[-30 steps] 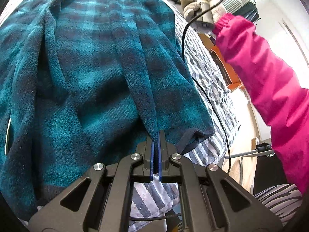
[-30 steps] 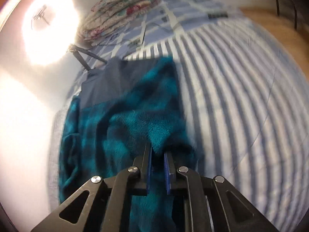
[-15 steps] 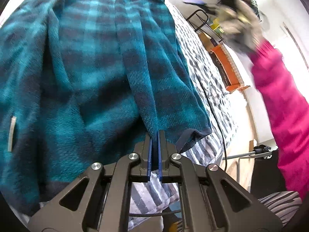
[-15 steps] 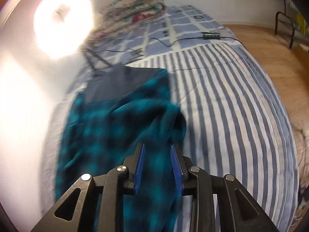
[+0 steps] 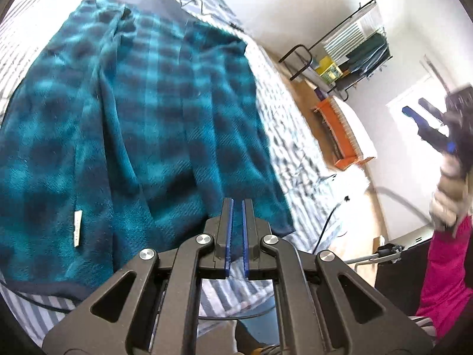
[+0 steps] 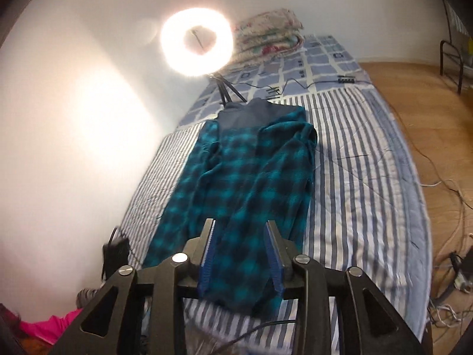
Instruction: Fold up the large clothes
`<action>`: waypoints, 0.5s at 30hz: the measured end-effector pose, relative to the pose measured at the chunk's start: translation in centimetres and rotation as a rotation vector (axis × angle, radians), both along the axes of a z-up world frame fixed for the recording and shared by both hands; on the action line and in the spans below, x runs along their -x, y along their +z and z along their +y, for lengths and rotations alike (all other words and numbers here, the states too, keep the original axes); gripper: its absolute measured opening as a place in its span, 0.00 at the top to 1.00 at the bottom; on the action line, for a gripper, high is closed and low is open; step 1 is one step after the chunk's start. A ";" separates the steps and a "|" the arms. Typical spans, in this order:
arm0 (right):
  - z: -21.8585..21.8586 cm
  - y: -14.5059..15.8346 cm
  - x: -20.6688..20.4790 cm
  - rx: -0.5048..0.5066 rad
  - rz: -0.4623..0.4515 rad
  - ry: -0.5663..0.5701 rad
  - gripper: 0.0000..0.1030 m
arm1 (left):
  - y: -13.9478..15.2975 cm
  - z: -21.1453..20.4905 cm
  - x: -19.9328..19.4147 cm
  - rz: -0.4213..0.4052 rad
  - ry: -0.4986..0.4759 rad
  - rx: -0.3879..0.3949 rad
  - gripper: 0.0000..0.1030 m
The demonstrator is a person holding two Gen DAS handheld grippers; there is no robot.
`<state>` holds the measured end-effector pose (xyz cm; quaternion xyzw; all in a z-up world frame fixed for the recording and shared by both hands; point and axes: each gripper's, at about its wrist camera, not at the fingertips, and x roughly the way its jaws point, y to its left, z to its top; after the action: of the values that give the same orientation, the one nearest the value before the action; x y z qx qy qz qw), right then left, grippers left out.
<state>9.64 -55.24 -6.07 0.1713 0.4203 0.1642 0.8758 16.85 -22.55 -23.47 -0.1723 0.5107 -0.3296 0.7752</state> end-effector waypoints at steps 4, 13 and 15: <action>1.2 2.3 3.1 0.050 -0.028 0.006 0.61 | 1.5 1.1 0.4 -0.015 0.029 0.026 0.59; 3.9 -5.0 4.0 0.093 0.104 0.026 0.53 | 0.2 1.2 1.0 0.021 0.016 0.024 0.59; 3.9 -9.1 3.3 0.072 0.161 0.030 0.53 | -1.6 0.6 0.9 0.063 0.008 0.015 0.59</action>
<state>6.39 -51.30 -15.12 0.1461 0.4975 0.1477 0.8422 15.94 -21.98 -25.07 -0.1903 0.5315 -0.3248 0.7588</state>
